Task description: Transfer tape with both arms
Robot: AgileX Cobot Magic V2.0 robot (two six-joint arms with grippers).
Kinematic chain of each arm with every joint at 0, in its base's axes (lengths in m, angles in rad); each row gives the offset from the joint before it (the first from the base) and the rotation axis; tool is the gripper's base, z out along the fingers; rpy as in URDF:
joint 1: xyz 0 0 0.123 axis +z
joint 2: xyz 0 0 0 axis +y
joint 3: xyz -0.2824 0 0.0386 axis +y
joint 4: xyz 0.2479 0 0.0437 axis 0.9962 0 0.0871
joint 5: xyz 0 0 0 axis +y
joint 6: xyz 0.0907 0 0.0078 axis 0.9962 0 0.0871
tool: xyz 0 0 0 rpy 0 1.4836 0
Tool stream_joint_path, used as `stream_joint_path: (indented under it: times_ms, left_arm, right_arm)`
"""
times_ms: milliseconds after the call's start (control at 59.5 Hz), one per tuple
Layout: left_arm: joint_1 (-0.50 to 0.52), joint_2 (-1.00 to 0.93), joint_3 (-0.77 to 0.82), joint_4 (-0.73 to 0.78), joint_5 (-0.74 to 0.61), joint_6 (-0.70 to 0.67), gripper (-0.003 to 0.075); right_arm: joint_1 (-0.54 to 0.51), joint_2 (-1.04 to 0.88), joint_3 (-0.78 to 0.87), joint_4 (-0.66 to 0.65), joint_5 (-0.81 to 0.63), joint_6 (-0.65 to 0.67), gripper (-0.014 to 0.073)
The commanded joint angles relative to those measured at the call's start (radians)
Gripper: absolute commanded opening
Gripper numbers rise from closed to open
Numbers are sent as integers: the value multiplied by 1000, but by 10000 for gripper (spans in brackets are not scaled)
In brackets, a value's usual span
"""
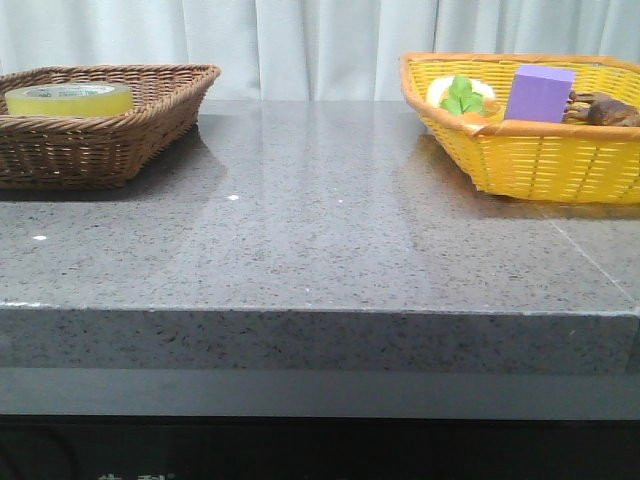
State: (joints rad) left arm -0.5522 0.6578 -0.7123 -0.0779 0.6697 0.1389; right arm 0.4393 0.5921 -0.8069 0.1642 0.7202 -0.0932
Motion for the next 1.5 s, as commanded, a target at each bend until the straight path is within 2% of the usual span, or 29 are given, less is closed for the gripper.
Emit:
stream_joint_path:
  times_ms: [0, 151, 353, 420, 689, 824, 891, 1092, 1479]
  left_arm:
    - [-10, -4, -25, -15, -74, 1, -20]
    - [52, -48, 6, 8, -124, 1, -20]
    - [242, -201, 217, -19, -425, 1, -20]
    - [301, -267, 293, -36, -485, 1, -20]
    - [436, -530, 524, -42, -512, -10, -20]
    - [491, -624, 600, 19, -512, -132, -20]
    - [507, -650, 627, 61, -527, -186, -20]
    - [506, -681, 725, 54, -694, -187, -20]
    - [502, -681, 722, 54, -723, -174, -20]
  right_arm:
    - [-2, 0, -24, 9, -69, -6, -67]
    - [-2, 0, -24, 9, -69, -6, -67]
    - [-2, 0, -24, 9, -69, -6, -67]
    - [-2, 0, -24, 9, -69, -6, -67]
    - [-2, 0, -24, 9, -69, -6, -67]
    - [-2, 0, -24, 9, -69, -6, -67]
    - [-2, 0, -24, 9, -69, -6, -67]
    - [-2, 0, -24, 9, -69, -6, -67]
    - [-2, 0, -24, 9, -74, -6, -67]
